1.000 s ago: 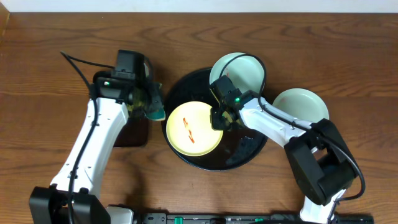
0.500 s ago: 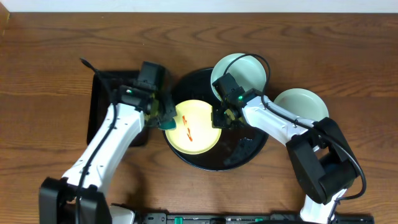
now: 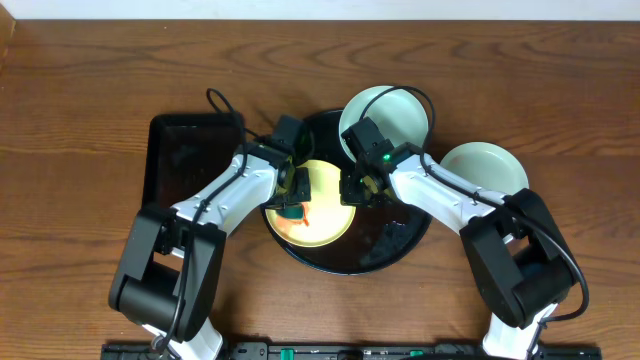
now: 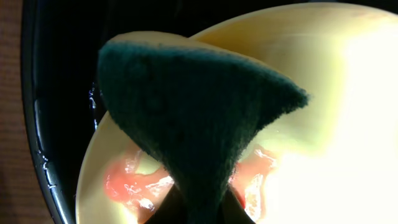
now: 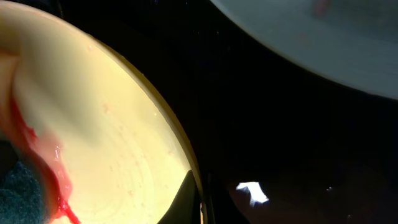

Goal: Clean dirty plates on tray and stack at the side
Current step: 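Scrub the held yellow plate with the sponge in the left gripper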

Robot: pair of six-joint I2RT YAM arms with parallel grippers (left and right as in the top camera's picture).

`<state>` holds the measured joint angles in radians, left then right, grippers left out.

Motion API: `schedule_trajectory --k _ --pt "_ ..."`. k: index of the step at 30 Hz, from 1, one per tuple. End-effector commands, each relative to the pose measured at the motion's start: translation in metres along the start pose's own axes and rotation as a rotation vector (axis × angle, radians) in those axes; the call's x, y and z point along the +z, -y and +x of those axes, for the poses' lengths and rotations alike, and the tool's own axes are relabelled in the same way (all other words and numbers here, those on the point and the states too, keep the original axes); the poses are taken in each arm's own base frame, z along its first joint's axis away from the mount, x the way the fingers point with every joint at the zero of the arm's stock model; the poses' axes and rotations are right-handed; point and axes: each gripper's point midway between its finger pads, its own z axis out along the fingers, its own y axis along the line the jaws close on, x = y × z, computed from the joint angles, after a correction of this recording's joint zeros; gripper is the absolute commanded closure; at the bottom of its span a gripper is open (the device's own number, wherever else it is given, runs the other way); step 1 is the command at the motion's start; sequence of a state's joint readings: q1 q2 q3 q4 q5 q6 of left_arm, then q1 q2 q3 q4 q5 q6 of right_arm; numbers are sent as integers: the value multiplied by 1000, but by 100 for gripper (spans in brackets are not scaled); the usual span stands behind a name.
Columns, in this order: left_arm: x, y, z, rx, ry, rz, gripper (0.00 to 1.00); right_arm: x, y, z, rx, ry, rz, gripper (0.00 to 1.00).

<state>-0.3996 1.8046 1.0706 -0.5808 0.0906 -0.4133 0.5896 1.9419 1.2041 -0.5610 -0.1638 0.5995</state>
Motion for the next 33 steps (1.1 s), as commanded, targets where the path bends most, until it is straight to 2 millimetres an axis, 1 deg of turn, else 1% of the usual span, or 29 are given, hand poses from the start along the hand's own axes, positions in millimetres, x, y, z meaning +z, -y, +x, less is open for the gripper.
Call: schedule_trajectory --k 1,4,6,9,12,14,16,18,20,21,23,26,29,31,33 --pt "18 7 22 146 -116 64 93 9 11 2 32 0 50 99" --pt "9 35 43 328 -193 266 92 9 11 2 32 -1 50 99" --pt "1 49 58 424 -241 386 93 9 11 2 32 -1 50 99" --pt "-6 54 69 476 -274 452 92 9 11 2 33 -1 50 99" --pt "-6 57 68 491 -264 463 92 9 12 2 32 -2 51 99" --pt "-4 58 58 496 -221 460 92 9 12 2 32 -2 51 99" --pt "2 55 41 451 -164 408 93 9 12 2 32 -1 51 99" --pt "9 44 21 367 -97 311 92 9 12 2 31 0 53 99" --pt "16 24 -8 254 6 167 92 9 12 2 32 -1 53 99" --pt "16 16 -19 213 48 115 93 9 12 2 32 -1 53 99" --pt "15 3 -37 156 122 31 93 9 12 2 31 0 53 99" --pt "9 -10 -56 86 204 -60 93 9 11 2 30 3 55 99" --pt "4 -21 -67 16 253 -129 93 9 11 3 26 3 60 99" --pt "4 -24 -66 4 253 -144 92 10 11 3 23 3 62 99" --pt "5 -26 -60 6 231 -153 93 10 11 4 23 1 64 99"
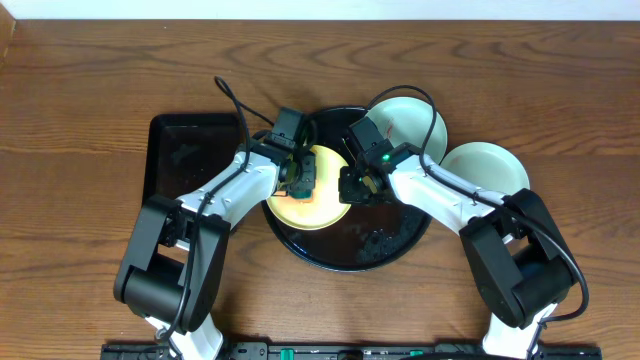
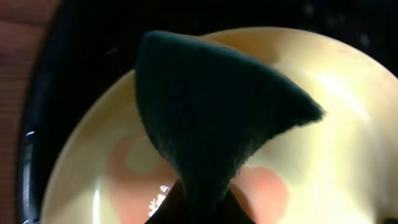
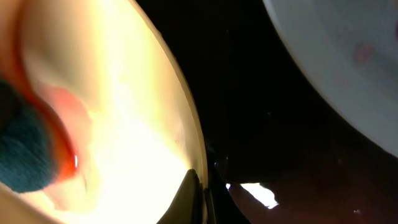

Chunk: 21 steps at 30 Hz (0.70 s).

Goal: Clean dirty plates on tray and stack at the side
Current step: 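Scrub the held yellow plate with the sponge in the left gripper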

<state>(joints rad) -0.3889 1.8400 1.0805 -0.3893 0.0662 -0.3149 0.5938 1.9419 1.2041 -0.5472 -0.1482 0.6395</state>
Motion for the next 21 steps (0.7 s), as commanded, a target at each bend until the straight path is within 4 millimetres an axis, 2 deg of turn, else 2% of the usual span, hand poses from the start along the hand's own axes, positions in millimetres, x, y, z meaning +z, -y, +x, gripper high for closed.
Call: schedule_trajectory --k 1,3,5,9,12,16,21 --pt "0 -41 -9 -64 47 -211 93 9 13 7 -11 -17 60 99" --pt "0 -41 3 -55 -3 -214 92 9 13 6 -11 -15 62 99" --pt "1 -32 20 -18 -83 -156 93 9 12 6 -13 -12 60 99" --pt "-2 5 50 129 -233 88 92 9 11 6 -14 -10 58 99" --pt "-11 32 61 223 -281 274 93 10 10 6 -16 -10 57 99" --pt "-15 41 55 249 -266 319 93 10 11 7 -16 -13 60 99" --pt "-14 30 26 273 -171 213 93 10 11 7 -16 -14 60 99"
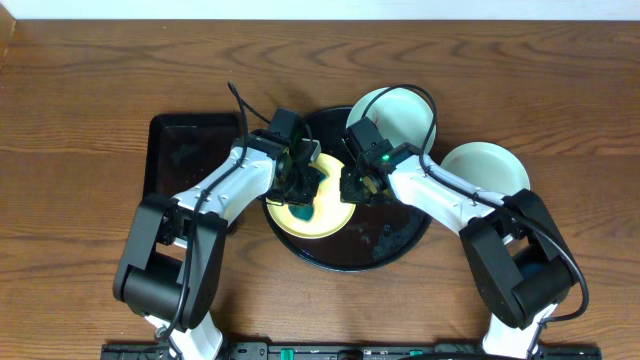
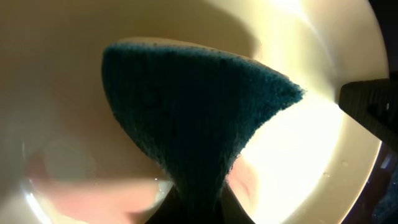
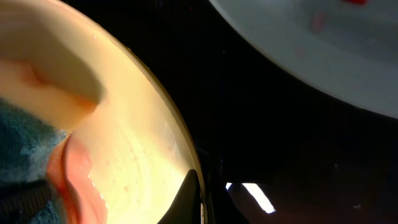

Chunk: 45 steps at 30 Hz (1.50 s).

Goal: Clean dirty plates on tray and stack at the side
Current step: 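Scrub the held yellow plate with the sponge in the left gripper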

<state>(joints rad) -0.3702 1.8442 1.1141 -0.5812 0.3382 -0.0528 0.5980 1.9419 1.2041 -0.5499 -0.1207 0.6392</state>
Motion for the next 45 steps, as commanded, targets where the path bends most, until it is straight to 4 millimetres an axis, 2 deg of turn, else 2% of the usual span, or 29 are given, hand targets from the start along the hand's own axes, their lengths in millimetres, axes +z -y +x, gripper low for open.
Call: schedule_trajectory --k 1,6,9,12,17,21,24,26,31,33,39,42,45 --pt "-6 -4 -25 61 65 -58 93 9 8 8 -12 -27 37 99" --pt "-18 -43 -54 -24 197 -295 92 9 9 9 -12 -31 40 99" --pt "-27 -64 -59 -126 249 -414 92 9 8 9 -16 -29 39 99" --pt "-29 -69 -56 -179 253 -438 93 9 8 8 -16 -26 37 99" --pt "-18 -51 -37 -158 153 -335 93 9 8 8 -16 -25 37 99" --pt "-8 -19 -16 -24 32 -144 92 9 8 8 -16 -25 37 99" --pt "-6 7 -8 74 -9 3 92 9 8 8 -16 -25 37 99" --pt "-6 17 -8 110 -8 64 93 9 8 8 -16 -25 36 99" --pt "-7 18 -26 128 66 68 92 9 8 9 -16 -28 39 99" --pt "-9 7 -39 89 117 11 92 9 9 9 -16 -29 40 99" --pt "-23 -47 -73 -68 282 -293 93 9 9 9 -16 -29 40 99" --pt "-34 -69 -78 -141 333 -421 92 9 9 9 -16 -27 42 99" --pt "-35 -75 -72 -176 322 -454 93 9 9 8 -16 -27 42 99"
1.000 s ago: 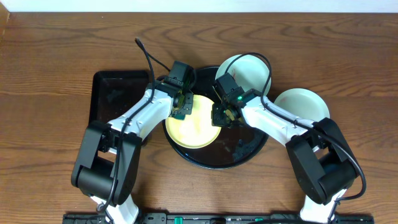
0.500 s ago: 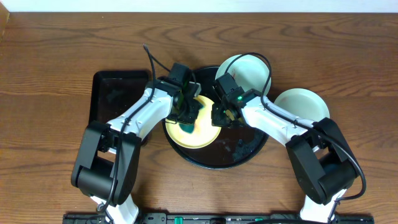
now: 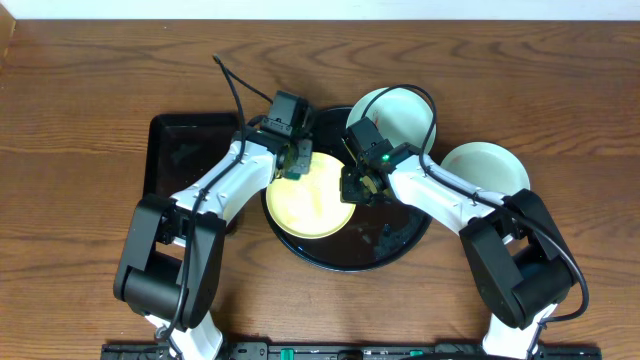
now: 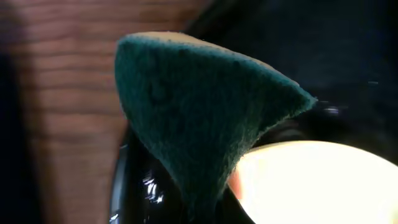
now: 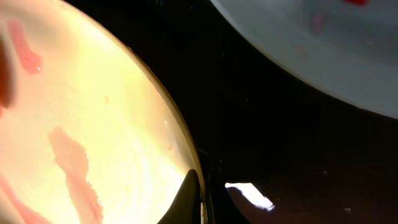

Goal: Clean dirty plates on tray and stack at the side
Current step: 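Scrub the held yellow plate with the sponge in the left gripper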

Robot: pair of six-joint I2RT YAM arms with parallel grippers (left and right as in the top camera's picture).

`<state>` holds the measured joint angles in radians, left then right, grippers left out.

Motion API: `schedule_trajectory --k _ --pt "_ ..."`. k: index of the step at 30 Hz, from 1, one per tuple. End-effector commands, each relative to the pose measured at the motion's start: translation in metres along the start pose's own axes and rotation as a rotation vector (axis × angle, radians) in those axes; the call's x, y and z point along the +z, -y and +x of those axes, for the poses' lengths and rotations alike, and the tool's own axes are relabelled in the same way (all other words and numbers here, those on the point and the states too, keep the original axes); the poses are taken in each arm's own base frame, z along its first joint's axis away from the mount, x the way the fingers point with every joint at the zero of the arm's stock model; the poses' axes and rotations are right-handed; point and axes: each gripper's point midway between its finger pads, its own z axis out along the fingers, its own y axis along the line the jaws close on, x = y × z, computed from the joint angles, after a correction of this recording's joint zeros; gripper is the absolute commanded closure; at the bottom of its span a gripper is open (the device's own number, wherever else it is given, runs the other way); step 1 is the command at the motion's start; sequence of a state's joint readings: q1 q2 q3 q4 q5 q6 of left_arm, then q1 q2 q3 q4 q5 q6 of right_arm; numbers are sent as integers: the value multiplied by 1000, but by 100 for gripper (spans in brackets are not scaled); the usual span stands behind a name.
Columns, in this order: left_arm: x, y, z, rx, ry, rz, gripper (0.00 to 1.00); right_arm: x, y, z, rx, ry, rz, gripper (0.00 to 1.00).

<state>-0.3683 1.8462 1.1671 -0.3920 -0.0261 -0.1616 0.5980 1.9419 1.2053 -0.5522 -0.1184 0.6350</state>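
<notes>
A yellow plate (image 3: pixel 308 198) lies in the round black tray (image 3: pixel 390 250), faint pink smears still on it (image 5: pixel 68 162). My right gripper (image 3: pixel 358 186) is shut on the yellow plate's right rim (image 5: pixel 186 163). At the plate's upper left edge, over the tray rim, my left gripper (image 3: pixel 292 158) is shut on a dark green sponge (image 4: pixel 199 118). A pale green plate (image 3: pixel 400 115) with red spots leans on the tray's upper right (image 5: pixel 323 56).
A second pale green plate (image 3: pixel 484 167) sits on the wooden table right of the tray. A rectangular black tray (image 3: pixel 185 165) lies to the left. Cables loop above both wrists.
My left gripper with the sponge has moved from the middle of the yellow plate up to its upper left edge. The plate's centre shows only thin pink streaks. The right gripper has not moved.
The yellow plate first carried a red smear with the sponge on it, my right gripper holding the rim. At the later moments the sponge stood at other spots on the plate and the red was paler. Now the sponge is off the centre and faint streaks show.
</notes>
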Motion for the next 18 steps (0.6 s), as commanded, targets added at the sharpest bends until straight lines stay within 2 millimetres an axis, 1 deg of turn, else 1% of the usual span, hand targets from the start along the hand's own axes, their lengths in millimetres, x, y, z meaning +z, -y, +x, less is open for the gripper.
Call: schedule_trajectory --k 1,3,4,5,8,10,12,14,16,18 --pt "2 -22 7 -67 -25 -122 93 10 9 9 -12 -28 39 99" --pt "2 -13 23 -56 -94 -81 92 10 9 9 -12 -27 39 99" --pt "1 -7 34 -50 -141 -49 93 10 9 9 -12 -27 39 99" --pt "-1 0 45 -38 -189 -13 92 10 9 9 -12 -27 39 99" --pt "-8 24 69 29 -295 123 93 10 9 8 -12 -27 39 99" --pt "-13 38 75 80 -322 214 93 10 9 8 -12 -27 39 99" --pt "-19 42 68 92 -304 266 93 10 9 8 -12 -27 38 99" --pt "-29 42 53 64 -267 311 92 10 9 9 -23 -28 38 99" --pt "-47 40 26 24 -200 378 93 10 9 9 -23 -29 39 99" --pt "-70 33 -3 -14 -116 432 92 10 9 9 -25 -29 39 99"
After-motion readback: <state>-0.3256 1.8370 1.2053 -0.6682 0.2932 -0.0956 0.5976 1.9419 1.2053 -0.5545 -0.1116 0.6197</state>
